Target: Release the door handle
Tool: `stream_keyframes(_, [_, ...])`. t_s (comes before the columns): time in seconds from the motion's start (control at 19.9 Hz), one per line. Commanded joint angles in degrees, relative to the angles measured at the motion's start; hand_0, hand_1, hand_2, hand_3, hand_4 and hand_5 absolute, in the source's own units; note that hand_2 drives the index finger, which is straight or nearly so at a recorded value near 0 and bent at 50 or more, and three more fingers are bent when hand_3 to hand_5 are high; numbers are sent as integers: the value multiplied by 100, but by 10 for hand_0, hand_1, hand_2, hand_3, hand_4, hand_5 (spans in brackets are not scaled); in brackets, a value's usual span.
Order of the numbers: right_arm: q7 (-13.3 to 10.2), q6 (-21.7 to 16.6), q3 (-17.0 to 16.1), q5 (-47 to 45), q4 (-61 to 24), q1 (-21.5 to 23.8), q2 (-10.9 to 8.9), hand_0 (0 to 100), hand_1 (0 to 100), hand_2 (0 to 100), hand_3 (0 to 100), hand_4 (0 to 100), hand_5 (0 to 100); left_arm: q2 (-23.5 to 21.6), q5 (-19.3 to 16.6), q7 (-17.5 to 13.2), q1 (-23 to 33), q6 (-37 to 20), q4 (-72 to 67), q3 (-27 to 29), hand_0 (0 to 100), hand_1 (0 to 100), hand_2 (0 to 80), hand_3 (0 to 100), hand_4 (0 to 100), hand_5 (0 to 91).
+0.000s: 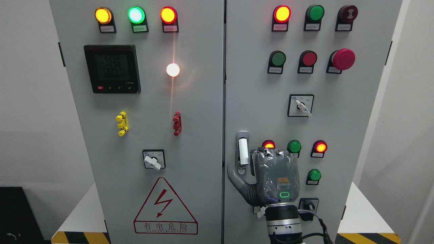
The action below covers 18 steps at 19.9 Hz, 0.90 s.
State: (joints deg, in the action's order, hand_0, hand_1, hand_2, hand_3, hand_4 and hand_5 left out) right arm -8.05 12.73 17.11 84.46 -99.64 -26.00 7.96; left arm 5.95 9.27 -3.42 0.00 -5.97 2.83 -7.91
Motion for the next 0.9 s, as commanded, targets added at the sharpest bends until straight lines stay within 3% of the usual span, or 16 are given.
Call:
stream_keyframes(0.0, [-12,1,-85,0,130,-37,4,234,371,946,1000,1000,1000,3,-4,-1,53,-1,-2,0,120,556,0,0,0,0])
stream_keyframes(0.85, [-30,1,-138,0,138,-37,13,305,380,943,1000,1000,1000,3,4,-1,53,-1,7,0,120,556,0,0,0,0])
